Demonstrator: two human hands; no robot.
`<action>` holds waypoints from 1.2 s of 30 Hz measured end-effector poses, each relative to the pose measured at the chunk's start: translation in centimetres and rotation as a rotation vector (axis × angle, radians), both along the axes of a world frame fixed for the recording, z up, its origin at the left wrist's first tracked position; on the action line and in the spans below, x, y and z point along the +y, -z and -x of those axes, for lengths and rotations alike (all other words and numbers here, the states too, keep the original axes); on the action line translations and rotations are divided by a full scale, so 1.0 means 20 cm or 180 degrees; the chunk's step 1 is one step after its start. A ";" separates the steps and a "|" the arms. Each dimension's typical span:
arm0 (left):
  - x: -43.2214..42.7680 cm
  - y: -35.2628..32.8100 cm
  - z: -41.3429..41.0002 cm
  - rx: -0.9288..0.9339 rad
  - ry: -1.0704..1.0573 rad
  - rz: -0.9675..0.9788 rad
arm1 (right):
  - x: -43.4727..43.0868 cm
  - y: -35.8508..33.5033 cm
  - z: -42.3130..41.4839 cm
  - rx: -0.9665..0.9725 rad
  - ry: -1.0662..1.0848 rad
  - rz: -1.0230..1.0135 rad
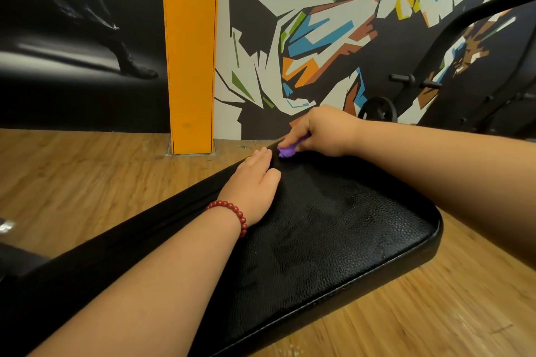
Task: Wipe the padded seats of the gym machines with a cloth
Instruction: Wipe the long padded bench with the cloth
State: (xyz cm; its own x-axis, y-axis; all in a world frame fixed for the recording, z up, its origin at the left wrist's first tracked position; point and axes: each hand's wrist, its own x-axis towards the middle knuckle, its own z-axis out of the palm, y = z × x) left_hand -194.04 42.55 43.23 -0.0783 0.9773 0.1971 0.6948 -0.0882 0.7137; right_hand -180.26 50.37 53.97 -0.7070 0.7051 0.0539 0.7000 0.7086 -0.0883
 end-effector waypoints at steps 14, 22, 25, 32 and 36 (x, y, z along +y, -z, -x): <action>-0.22 0.01 0.02 0.0542 0.0237 0.0226 | -0.16 0.00 -0.04 -0.0062 0.0014 0.0026; -0.25 0.05 0.02 0.0665 0.0212 0.0149 | -0.36 -0.03 -0.16 -0.0395 -0.0308 0.0694; -0.26 0.04 0.01 0.0649 0.0212 0.0112 | -0.34 -0.02 -0.15 -0.0284 -0.0283 0.0505; -0.27 0.05 0.01 0.0626 0.0238 0.0081 | -0.31 -0.01 -0.13 -0.0118 -0.0104 0.0194; -0.27 0.05 0.01 0.0665 0.0244 0.0057 | -0.40 -0.05 -0.22 -0.0393 -0.0340 0.0649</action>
State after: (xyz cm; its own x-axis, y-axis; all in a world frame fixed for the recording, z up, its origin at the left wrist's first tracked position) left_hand -194.26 37.08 42.24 0.0372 0.9823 0.1837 0.8195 -0.1351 0.5570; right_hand -175.89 42.31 54.94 -0.7705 0.6135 -0.1731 0.6365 0.7555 -0.1553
